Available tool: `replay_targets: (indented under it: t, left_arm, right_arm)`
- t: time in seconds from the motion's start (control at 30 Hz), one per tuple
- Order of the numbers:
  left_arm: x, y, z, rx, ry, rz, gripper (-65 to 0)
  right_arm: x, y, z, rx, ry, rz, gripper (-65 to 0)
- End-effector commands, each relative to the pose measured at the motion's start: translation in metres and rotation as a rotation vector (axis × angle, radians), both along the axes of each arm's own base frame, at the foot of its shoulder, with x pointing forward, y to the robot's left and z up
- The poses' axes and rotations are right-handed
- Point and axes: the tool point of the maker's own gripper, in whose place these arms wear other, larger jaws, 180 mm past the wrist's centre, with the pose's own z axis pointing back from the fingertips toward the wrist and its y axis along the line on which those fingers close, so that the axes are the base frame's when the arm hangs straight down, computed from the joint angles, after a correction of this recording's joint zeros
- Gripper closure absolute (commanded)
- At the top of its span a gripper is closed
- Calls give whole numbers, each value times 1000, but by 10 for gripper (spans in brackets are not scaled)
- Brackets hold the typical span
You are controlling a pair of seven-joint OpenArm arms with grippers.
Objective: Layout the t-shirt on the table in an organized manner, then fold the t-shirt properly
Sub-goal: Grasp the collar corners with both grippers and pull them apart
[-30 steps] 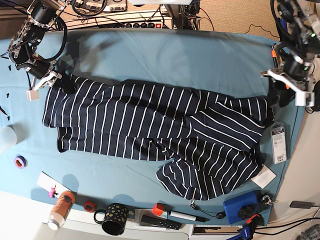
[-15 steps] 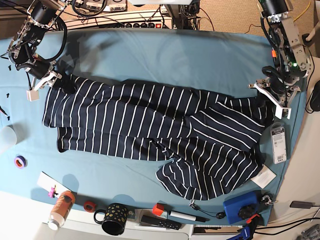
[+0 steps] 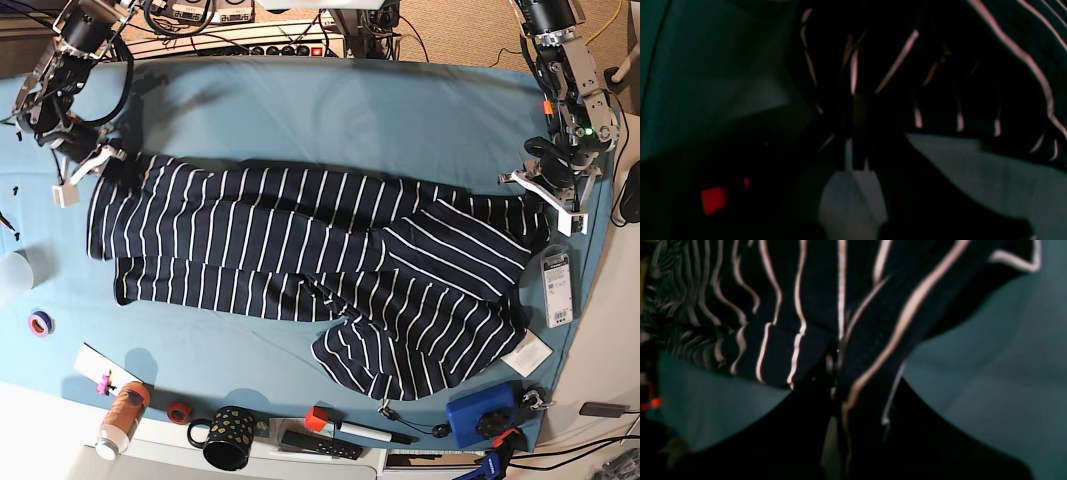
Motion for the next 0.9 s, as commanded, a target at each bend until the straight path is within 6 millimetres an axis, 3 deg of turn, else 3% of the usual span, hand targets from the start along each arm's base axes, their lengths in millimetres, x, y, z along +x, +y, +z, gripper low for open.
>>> replay_targets:
  t: [0.0,0.17,0.27,0.53,0.87]
  left_arm:
    - [6,6,10,20,-30,5,0]
    - [2,3,5,15,8,-11,0]
    - [-10,-5,-4,-8,96,-53,0]
    - [-33,-38,7,-136,211,-143,0]
    - [-83,-45,20,-74,207,-181,0]
  right_arm:
    - [-16,-27,-8,-117,121,-1,0]
    - [-4,-62,19,-211,100,-3,0]
    - [-6,-71,25,-230,110,3,0]
    - [-21,-65,16,-204,169,28,0]
    - [-63,-61,3,-130,236,16,0]
